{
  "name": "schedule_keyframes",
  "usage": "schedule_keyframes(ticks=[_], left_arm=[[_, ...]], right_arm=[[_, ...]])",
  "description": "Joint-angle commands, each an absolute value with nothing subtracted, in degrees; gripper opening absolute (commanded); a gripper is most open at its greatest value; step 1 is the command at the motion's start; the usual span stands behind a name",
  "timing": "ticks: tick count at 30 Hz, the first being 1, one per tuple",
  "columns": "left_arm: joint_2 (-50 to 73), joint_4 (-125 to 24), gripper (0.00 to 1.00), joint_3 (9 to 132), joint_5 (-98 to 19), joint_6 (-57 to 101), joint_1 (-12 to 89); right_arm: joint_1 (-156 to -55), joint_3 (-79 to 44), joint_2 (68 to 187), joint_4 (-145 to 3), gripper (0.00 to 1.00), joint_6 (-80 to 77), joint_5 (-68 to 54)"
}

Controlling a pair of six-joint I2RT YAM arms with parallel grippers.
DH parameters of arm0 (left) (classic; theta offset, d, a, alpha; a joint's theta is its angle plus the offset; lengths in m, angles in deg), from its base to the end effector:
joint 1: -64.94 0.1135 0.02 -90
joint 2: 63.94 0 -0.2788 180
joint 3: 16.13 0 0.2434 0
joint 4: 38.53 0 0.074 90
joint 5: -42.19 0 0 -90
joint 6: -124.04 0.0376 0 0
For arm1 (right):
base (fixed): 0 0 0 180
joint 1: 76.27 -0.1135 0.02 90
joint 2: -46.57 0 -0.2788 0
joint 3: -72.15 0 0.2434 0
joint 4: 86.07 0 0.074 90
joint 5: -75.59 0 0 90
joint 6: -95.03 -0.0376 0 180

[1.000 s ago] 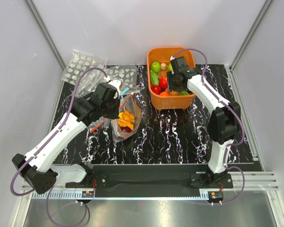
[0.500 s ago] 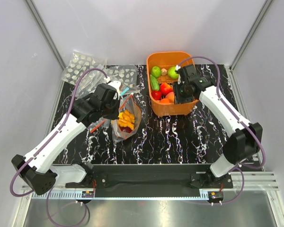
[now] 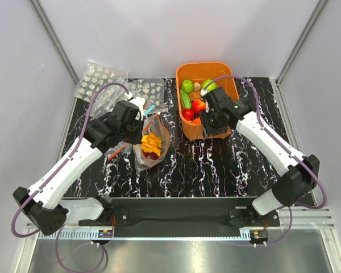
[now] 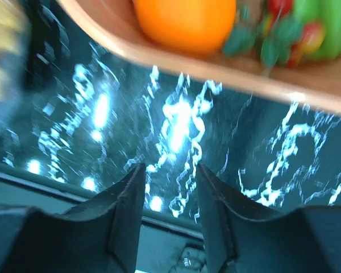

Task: Place the food in the zip-top bag and seal the zipper
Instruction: Move the bin to the center of the board, then pick up the fake fruit from the bin.

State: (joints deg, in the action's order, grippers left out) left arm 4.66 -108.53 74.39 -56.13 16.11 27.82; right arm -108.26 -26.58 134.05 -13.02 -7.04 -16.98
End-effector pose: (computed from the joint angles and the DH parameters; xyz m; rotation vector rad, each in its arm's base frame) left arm 0.1774 -0.1274 0.3812 0.3362 2.3926 -0.2718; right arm 0.2546 0.1571 0.3412 -0.4457 2.6246 0.1955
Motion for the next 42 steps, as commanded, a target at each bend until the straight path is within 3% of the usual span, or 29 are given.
schedule_keyframes(ticks=[1, 5, 10, 29, 42], left_arm=[[3.0, -107.5, 0.00, 76.4, -55.9, 17.1, 28.0], [3.3, -107.1, 0.00, 75.7, -55.7, 16.8, 28.1], [3.2, -106.5, 0.00, 74.6, -55.2, 16.5, 28.1], [4.0, -104.0, 0.00, 73.6, -52.4, 15.6, 28.1], [4.3, -103.9, 0.00, 72.9, -53.9, 15.6, 28.1]], right_arm=[[-107.9, -34.6, 131.6, -17.0, 0.50, -5.8, -18.9], [-105.7, -42.6, 137.6, -17.4, 0.55, -3.8, -18.2], [-102.2, -52.7, 147.4, -19.0, 0.99, -3.1, -19.3], [-92.7, -79.6, 181.0, -32.3, 1.00, -6.7, -24.4], [-90.1, -81.9, 191.3, -41.8, 1.00, -10.9, -23.4]])
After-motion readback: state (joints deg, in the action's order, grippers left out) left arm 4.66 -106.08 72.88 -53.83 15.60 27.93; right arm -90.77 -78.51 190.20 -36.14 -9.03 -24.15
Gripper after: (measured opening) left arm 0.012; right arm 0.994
